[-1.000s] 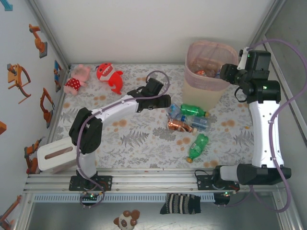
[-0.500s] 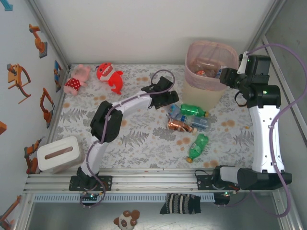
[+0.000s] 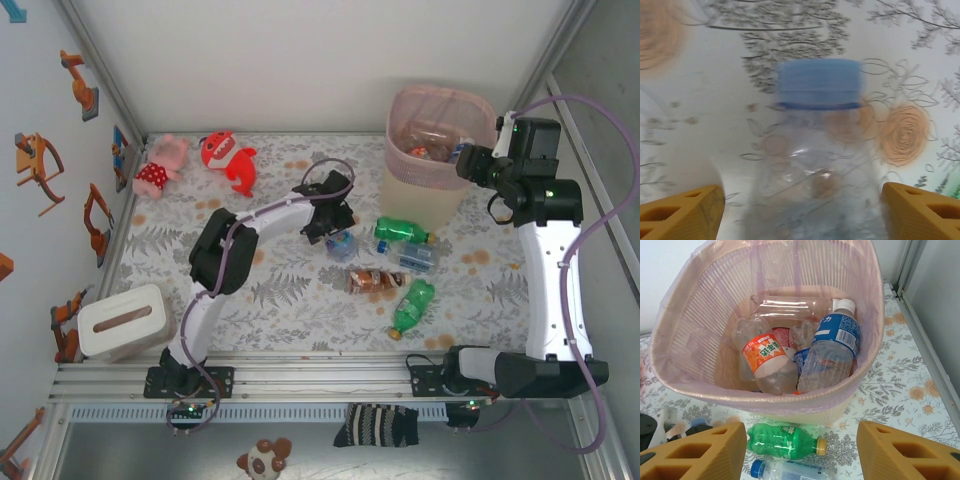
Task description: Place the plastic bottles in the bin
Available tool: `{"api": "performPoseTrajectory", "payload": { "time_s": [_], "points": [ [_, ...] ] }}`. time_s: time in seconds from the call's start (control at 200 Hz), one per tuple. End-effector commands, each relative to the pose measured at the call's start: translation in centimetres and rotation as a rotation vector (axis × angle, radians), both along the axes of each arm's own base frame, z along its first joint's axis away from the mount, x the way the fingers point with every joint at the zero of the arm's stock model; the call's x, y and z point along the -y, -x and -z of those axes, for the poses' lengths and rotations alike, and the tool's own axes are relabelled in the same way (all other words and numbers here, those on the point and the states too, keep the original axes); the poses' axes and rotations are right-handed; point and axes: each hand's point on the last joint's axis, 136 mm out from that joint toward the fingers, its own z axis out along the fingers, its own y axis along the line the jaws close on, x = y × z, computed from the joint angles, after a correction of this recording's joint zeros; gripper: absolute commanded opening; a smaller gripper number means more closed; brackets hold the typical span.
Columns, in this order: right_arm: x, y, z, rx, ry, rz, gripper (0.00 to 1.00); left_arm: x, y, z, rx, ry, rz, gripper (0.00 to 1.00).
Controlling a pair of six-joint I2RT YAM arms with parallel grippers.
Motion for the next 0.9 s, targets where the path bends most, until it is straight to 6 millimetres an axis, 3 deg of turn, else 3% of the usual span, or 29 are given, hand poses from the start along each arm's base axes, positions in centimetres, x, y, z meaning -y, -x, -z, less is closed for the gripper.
{"api": "performPoseTrajectory", "payload": {
  "time_s": [0.0,0.235,0.531,0.681,0.896],
  "points": [
    [-0.2,-0.3,-0.4,0.026,-0.028,0.001,0.59,-3.4,0.7,0.0,-0.023,-0.050,-0.054,0.80],
    [-0.3,-0.2,-0.2,0.022,-0.032,-0.001,0.58,-4.9,3.0,-0.6,-0.053,-0.069,-0.002,0.81],
    [-0.3,0.0,0.3,0.008,-0.039,0.000,0.58,-4.2,6.5,-1.0,-0.093,-0.068,0.114,0.87],
    [-0.3,0.3,0.5,0.005,-0.036,0.003,0.58,-3.9,8.2,-0.2,-0.133,-0.059,0.142,0.84],
    [-0.3,0.3,0.4,0.006,-0.038,0.001,0.58,-4.0,8.7,0.0,-0.133,-0.068,0.157,0.81]
  ]
}}
